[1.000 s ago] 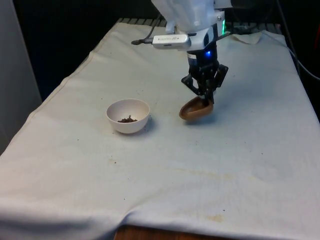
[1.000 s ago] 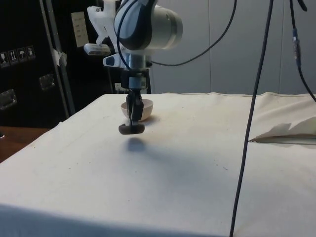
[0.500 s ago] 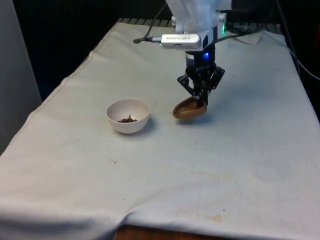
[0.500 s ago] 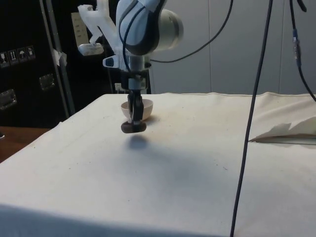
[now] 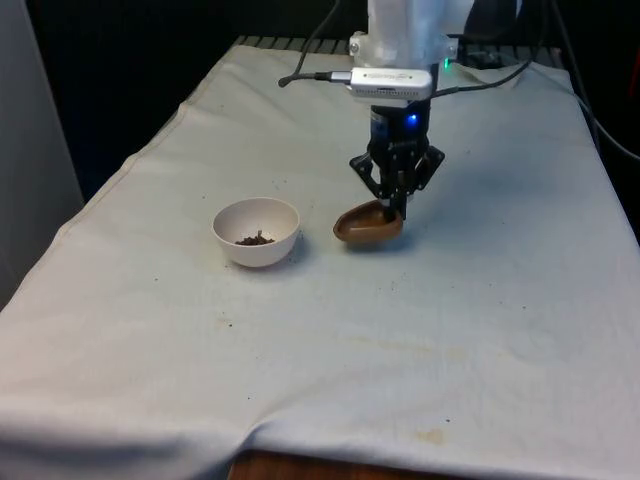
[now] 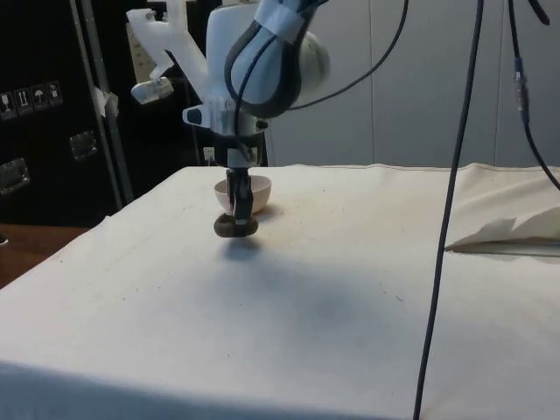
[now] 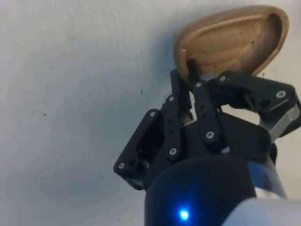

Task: Pour the coffee beans from the cup into the bowl.

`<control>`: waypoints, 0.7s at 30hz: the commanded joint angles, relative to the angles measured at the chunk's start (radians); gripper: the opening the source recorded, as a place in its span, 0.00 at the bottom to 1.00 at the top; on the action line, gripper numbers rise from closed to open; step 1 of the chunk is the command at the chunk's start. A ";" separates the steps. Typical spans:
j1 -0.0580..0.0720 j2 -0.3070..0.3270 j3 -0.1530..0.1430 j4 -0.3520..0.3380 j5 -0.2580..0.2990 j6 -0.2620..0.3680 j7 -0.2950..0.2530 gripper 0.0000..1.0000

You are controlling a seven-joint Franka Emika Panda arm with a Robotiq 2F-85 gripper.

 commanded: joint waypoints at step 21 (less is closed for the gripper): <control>0.019 0.000 0.013 -0.034 -0.300 0.083 0.297 0.02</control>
